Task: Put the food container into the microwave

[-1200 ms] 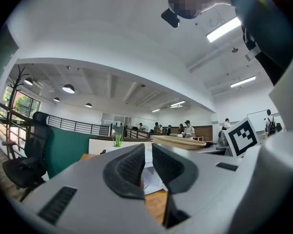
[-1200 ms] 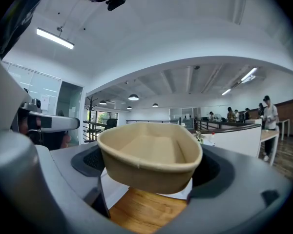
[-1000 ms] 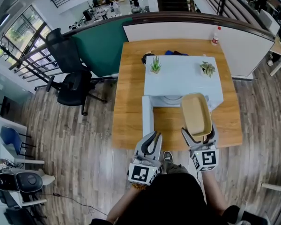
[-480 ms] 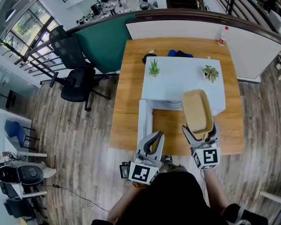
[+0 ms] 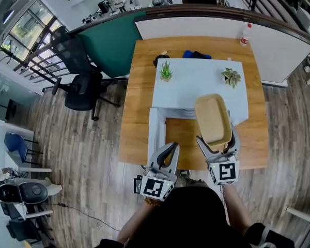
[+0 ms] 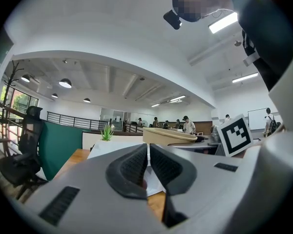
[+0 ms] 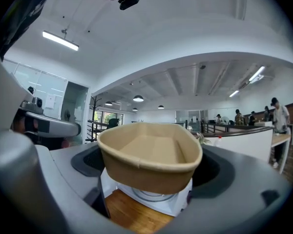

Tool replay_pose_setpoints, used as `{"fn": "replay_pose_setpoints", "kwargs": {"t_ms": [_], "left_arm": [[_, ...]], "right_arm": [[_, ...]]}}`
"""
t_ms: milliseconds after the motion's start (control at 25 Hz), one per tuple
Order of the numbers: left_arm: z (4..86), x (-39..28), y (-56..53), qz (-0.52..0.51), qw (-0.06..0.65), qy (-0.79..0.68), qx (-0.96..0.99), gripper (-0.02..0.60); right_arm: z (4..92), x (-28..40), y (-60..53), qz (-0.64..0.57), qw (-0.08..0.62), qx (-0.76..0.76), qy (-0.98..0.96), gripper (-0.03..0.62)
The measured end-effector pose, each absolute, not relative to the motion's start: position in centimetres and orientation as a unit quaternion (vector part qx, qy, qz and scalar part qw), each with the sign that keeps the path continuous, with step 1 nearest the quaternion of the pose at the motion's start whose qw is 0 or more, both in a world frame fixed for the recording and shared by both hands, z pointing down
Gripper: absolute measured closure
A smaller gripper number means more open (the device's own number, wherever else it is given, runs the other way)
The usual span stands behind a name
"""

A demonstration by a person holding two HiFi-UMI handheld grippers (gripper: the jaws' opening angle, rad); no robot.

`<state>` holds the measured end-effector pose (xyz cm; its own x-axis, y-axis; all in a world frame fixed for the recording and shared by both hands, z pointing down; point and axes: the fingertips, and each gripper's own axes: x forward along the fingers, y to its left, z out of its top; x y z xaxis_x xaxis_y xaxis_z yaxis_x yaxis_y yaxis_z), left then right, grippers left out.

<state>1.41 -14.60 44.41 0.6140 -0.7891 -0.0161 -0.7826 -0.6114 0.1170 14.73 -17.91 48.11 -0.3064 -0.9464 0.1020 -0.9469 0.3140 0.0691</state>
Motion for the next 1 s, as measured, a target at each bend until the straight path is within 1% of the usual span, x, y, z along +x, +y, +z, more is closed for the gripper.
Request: {"fn": "replay_pose_setpoints", "kwargs": {"t_ms": [320, 840, 1000], "left_arm": [[45.2, 2.0, -14.7, -0.026, 0.056, -0.433, 0.899, 0.546], [45.7, 1.8, -14.8, -0.031, 0.064, -0.43, 0.9, 0.546], [45.6, 1.3, -15.1, -0.037, 0.069, -0.433, 0.898, 0.546]], "right_arm": [[48.5, 13.4, -16.2, -0.04, 0.085, 0.565, -0.82, 0.062], [51.4, 11.7, -13.5, -0.045, 0.133, 0.545, -0.827, 0.062], [52.6, 10.6, -13.3, -0.033, 0.138, 0.531, -0.835, 0.062]]}}
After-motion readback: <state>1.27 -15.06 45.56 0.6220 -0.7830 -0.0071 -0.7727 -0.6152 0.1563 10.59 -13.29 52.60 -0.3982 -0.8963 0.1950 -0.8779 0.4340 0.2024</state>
